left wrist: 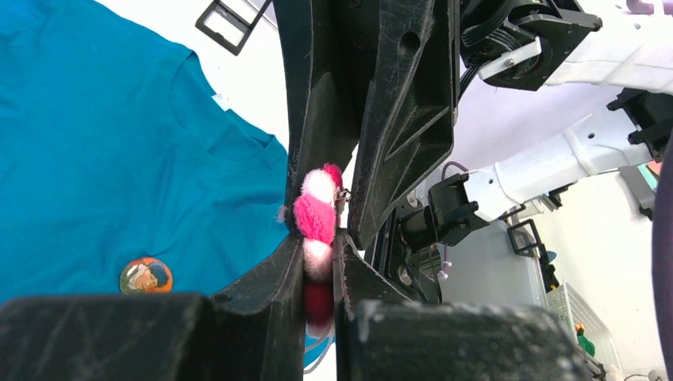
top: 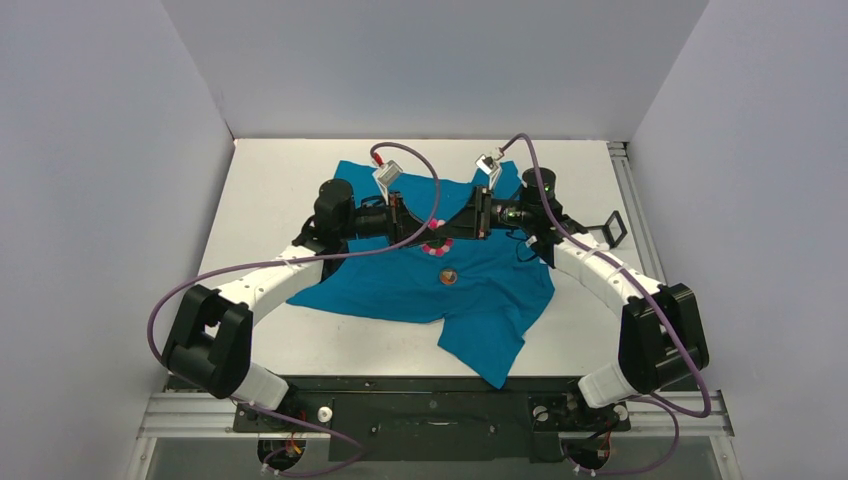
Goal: Remove the brooch from the garment
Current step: Close the brooch.
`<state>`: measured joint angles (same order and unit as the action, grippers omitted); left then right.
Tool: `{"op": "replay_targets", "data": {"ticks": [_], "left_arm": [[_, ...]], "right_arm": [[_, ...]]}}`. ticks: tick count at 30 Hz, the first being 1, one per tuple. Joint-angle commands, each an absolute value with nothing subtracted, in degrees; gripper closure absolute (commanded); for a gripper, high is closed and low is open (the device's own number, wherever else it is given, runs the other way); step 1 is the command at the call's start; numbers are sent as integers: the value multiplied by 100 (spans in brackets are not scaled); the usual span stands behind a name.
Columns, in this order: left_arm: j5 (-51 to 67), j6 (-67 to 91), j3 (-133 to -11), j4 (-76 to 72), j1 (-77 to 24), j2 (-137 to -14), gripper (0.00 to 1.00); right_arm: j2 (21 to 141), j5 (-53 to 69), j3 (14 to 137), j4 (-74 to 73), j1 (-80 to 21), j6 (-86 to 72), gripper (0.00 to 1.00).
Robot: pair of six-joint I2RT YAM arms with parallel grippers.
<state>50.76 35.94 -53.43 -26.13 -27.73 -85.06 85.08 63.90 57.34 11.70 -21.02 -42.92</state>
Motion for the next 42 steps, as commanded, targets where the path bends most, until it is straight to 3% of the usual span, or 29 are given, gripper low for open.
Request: {"op": "replay_targets", "data": {"ticks": [1,21,24,29,33,36,42], "left_arm": [[5060,3718,-5428,-3405,-2798,-8054,100],[5137,4919,-5172,-4646,-2591,-8317,100],[5198,4920,-5164,-4675,-2561,-8338,100],[5238,5788,-5134,-5355,-2294,-8687,100],[5244,6732,-5140,-6169,-2138,-9072,100],[5328,7346,-5185,-6796,-2112,-9275,100],[5545,7676,-5291,-7181,-2154,-9453,100]], "right_arm": [[8516,5517,5731,1181,-1781,-4335,100],[8250,5523,5397,2174,-1864,-4432,100],[8227,5680,5398,2498,-1926,-4647,89],[8148,5841,5291,3469,-1791,-5579,56],[7990,5944,5385,3337,-1793,-5456,41],[7849,6021,5425,2531,-1789,-4868,37],[7993,5996,5595,2143,-1864,-4340,45]]}}
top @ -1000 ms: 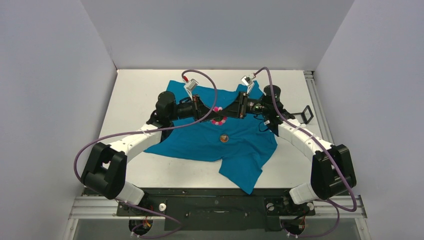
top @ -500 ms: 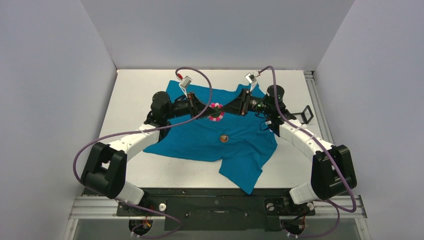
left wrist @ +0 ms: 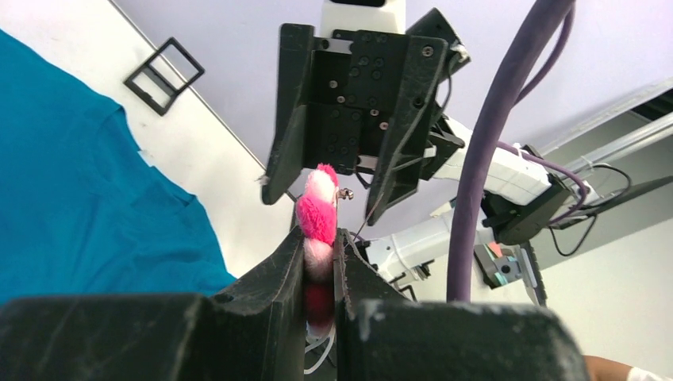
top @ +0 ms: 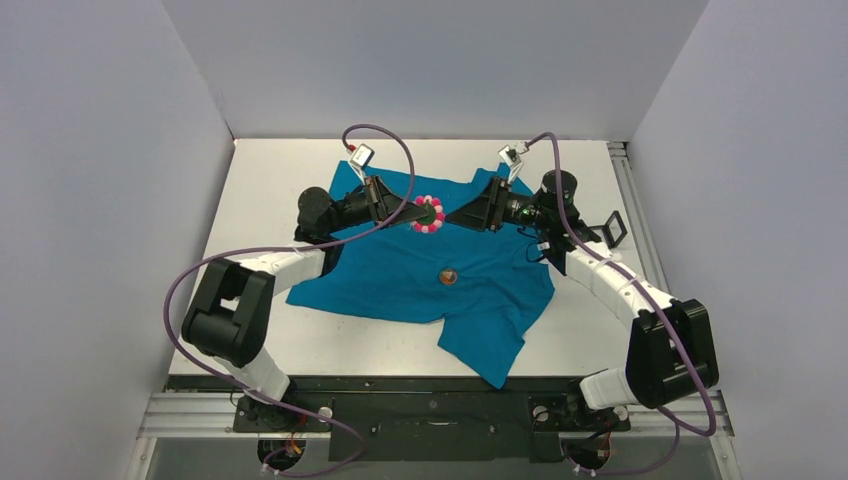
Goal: Remove the brooch from the garment
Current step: Close the brooch.
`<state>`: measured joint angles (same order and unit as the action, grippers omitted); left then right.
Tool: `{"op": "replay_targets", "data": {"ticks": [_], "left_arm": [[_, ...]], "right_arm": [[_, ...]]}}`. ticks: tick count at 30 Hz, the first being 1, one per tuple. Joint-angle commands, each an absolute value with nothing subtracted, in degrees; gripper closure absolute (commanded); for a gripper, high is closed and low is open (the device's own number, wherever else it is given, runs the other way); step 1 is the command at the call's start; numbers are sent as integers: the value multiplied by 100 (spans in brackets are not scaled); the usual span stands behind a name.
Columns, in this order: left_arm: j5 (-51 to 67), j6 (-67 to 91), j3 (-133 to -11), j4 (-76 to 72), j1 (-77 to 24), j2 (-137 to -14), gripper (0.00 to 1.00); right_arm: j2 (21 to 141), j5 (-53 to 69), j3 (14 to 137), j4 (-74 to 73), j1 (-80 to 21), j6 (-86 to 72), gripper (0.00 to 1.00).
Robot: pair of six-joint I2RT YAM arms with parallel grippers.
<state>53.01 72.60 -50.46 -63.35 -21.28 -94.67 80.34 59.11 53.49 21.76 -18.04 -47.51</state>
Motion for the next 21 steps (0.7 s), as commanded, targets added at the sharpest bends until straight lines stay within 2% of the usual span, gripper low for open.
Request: {"op": "replay_targets", "data": {"ticks": [1,11,21], "left_arm": [[5572,7658,-5306,-7177,-2167,-9455,100],[5706,7570,-5339,-7139,-2257,-9453,100],[5735,7534,-5396,-7151,-2328,-9467,100]], "right_arm": [[8022,5995,5623,2245,-1886,-4396,45],[8299,6071,5654,3683,-2095,-5464,42],[8422,6138,5695,3848,-2170,-5551,59]]}}
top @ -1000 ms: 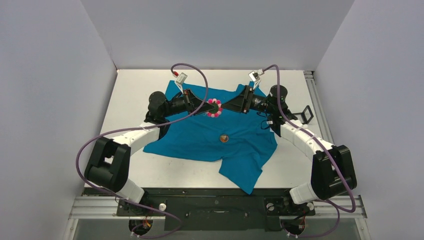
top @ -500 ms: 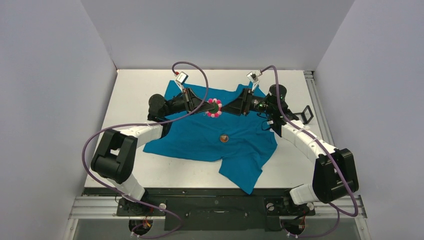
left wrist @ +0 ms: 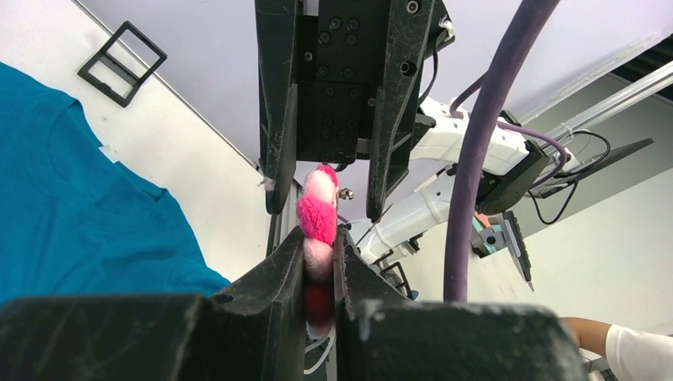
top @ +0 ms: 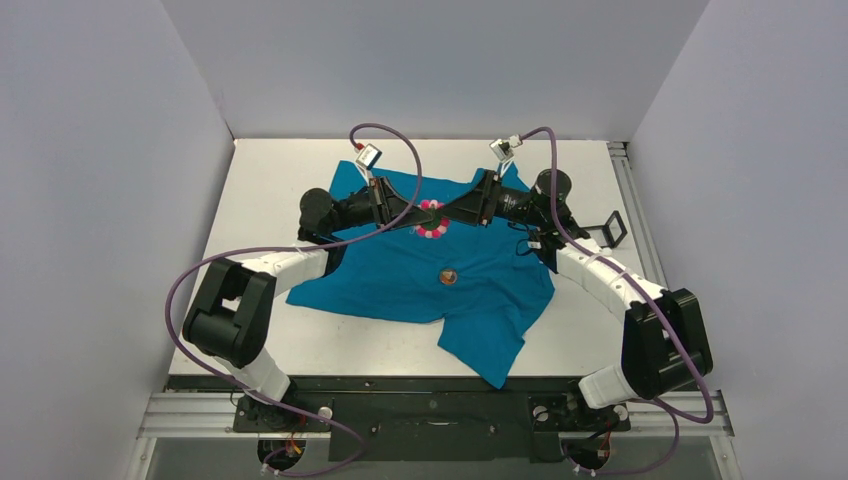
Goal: Remove the brooch from the garment
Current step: Close the brooch.
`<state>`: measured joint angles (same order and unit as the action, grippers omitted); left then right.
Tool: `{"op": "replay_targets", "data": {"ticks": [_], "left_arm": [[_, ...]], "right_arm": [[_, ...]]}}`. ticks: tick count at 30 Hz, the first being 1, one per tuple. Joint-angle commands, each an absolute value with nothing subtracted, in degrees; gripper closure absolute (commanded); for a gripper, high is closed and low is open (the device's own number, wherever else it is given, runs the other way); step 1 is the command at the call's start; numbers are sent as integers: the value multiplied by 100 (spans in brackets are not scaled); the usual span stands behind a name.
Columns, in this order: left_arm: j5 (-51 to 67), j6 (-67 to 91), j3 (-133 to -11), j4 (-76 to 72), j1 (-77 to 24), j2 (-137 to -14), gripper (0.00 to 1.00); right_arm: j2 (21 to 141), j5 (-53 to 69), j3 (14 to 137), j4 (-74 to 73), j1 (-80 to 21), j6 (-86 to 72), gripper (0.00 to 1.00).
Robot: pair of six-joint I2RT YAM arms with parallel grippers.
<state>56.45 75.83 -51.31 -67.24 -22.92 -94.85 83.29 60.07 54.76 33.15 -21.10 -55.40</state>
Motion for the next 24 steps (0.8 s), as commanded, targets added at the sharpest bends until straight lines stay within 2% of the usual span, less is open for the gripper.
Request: {"op": "replay_targets", "data": {"ticks": [1,14,24], "left_arm": [[5737,7522,-5399,-7125,-2329,-9466,100],[5681,7556,-5377,-7111,-2291,-9463,100],[5701,7750,-5393,-7321,-2307,-9568,100]], "right_arm": [[8425,6146,5695,3849,-2175,-5536,59],[8180,6178,5445,3248,-2007,-5165,58],[7978,6242,5518,3091,-2163,-5007,50]]}}
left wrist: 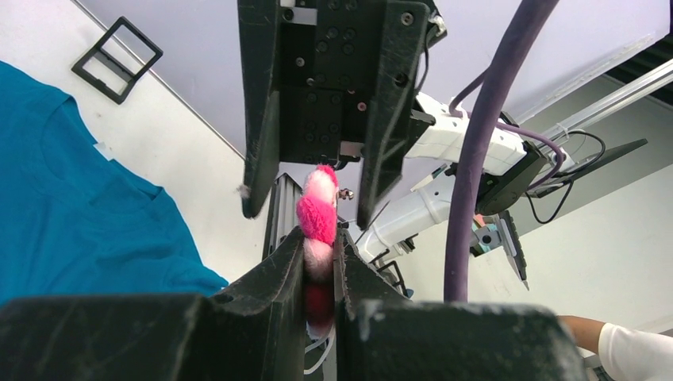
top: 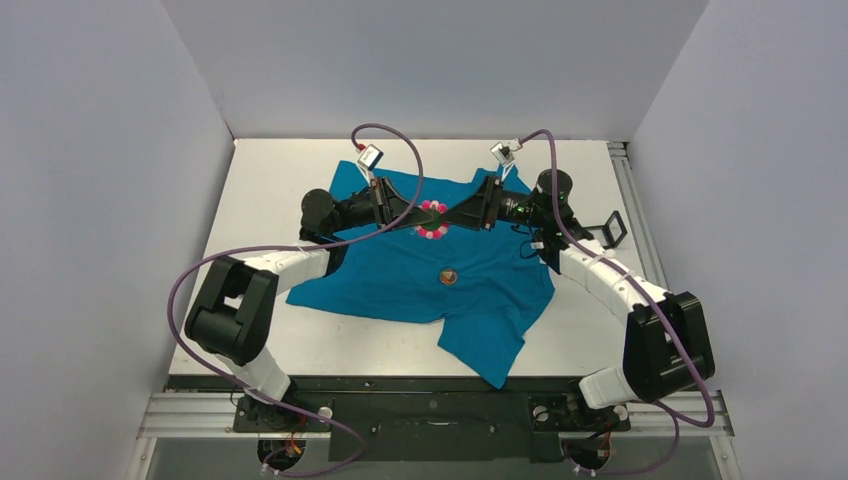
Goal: Remove the brooch from the garment
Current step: Close the brooch.
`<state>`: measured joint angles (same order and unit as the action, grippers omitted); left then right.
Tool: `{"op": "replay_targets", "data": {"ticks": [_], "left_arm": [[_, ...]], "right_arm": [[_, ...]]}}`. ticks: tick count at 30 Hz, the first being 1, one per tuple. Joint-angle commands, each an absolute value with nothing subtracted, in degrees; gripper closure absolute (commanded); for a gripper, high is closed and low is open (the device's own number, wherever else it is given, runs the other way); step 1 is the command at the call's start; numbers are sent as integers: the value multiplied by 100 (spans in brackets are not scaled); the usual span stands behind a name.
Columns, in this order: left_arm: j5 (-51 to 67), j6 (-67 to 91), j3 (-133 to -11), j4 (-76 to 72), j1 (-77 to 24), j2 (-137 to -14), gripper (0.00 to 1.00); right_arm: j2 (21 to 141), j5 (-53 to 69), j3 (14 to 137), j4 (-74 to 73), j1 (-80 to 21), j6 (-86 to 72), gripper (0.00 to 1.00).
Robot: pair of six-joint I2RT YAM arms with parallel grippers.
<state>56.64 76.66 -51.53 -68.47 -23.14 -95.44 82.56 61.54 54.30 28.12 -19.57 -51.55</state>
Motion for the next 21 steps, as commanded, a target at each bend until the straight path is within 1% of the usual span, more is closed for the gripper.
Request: {"op": "replay_targets", "data": {"ticks": [1,5,7,14,21], "left_arm": [[5706,7751,-5391,-7321,-2315,-9564,100],[5705,7731,-5377,-7297,-2312,-9539,100],[5704,7726,-5370,-7295,-2324,-9541,100],[5705,7718,-5337,-7340,-2333,-9519,100],[5780,7688,-5354,-7387,-2372,-9534,100]], "right_arm": [[7988,6237,5528,3141,-2217,-5073,49],[8051,6254,5558,3415,-2249,-5261,49],[8085,6262,5567,3473,-2250,-5291,51],[8211,6225,5564,3843,-2242,-5578,62],[8328,6224,5615,4078,-2231,-5763,67]]}}
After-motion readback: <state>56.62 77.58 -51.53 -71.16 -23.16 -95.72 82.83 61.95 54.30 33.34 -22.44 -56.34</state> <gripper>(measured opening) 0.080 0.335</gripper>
